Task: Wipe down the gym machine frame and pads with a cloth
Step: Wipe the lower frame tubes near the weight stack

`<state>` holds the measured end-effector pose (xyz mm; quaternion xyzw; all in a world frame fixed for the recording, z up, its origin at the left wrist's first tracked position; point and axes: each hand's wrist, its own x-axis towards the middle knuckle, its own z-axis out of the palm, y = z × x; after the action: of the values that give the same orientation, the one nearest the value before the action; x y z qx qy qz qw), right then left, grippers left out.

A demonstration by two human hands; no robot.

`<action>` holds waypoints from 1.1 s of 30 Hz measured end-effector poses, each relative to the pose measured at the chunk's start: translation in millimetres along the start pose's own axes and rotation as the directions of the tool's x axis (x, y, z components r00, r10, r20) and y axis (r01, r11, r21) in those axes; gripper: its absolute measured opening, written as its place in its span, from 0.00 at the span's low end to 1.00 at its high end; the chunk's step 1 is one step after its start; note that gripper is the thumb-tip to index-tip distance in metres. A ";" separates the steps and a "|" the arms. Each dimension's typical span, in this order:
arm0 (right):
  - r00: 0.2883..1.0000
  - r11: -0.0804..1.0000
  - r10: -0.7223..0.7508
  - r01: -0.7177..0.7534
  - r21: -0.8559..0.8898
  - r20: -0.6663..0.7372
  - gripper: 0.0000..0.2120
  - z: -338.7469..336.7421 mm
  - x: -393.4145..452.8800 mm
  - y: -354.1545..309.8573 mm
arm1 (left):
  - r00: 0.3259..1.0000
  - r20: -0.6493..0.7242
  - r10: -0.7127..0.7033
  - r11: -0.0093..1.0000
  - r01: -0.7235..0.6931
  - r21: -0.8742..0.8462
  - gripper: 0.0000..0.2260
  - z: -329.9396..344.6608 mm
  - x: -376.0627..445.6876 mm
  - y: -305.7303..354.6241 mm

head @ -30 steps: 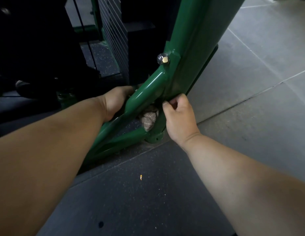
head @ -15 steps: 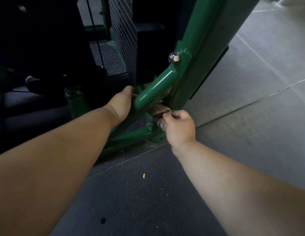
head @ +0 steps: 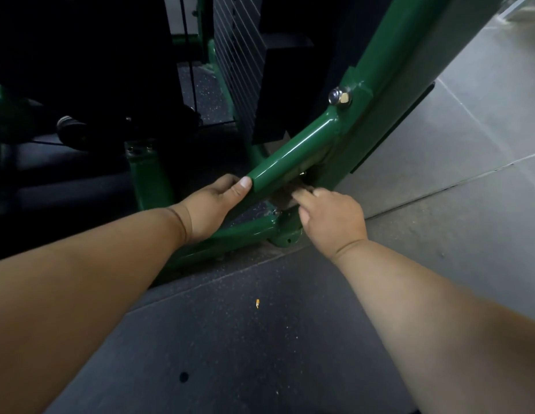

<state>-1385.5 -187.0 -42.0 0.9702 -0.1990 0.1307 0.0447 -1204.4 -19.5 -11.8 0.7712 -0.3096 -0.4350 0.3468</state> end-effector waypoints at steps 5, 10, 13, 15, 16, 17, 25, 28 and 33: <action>0.934 0.952 0.293 -0.305 0.031 0.204 0.10 0.0 13.9 -23.1 | 1.000 -0.008 0.026 1.000 -0.026 -0.007 0.29 2.6 5.5 -7.3; 0.924 0.970 0.234 -0.241 -0.014 0.303 0.22 11.6 9.9 -24.9 | 1.000 -0.010 0.024 0.999 -0.024 -0.048 0.30 2.1 8.2 -11.2; 0.822 0.975 0.207 -0.217 -0.044 0.531 0.27 28.8 12.5 -25.8 | 0.999 -0.020 0.027 0.998 -0.028 -0.062 0.27 0.6 5.8 -12.2; 0.795 0.974 0.201 -0.223 -0.033 0.573 0.29 37.1 12.2 -25.3 | 0.999 -0.018 0.028 0.996 -0.029 -0.083 0.27 0.4 6.7 -14.6; 0.817 0.975 0.199 -0.222 -0.022 0.541 0.29 36.2 11.2 -23.4 | 0.999 -0.017 0.028 0.995 -0.029 -0.099 0.27 0.8 8.4 -15.9; 0.880 0.980 0.174 -0.197 0.008 0.443 0.29 35.5 7.9 -17.8 | 1.000 -0.013 0.026 0.994 -0.027 -0.109 0.25 1.7 9.0 -16.7; 0.997 0.999 -0.022 0.019 -0.048 -0.070 0.25 28.7 -8.5 5.5 | 0.999 -0.030 0.037 0.988 -0.041 -0.149 0.29 5.6 10.6 -18.8; 0.972 0.998 0.052 -0.040 -0.056 0.231 0.30 24.4 -1.6 -8.0 | 0.999 -0.041 0.033 0.985 -0.040 -0.170 0.28 7.7 11.2 -18.5; 0.790 0.974 0.225 -0.163 -0.158 0.570 0.20 32.9 10.3 -29.9 | 0.999 -0.044 0.024 0.985 -0.031 -0.172 0.24 7.0 12.4 -18.4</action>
<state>-1356.6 -168.0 -71.9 0.9341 -0.3079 -0.1799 0.0164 -1202.0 -20.6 -34.9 0.7429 -0.2741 -0.4392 0.4244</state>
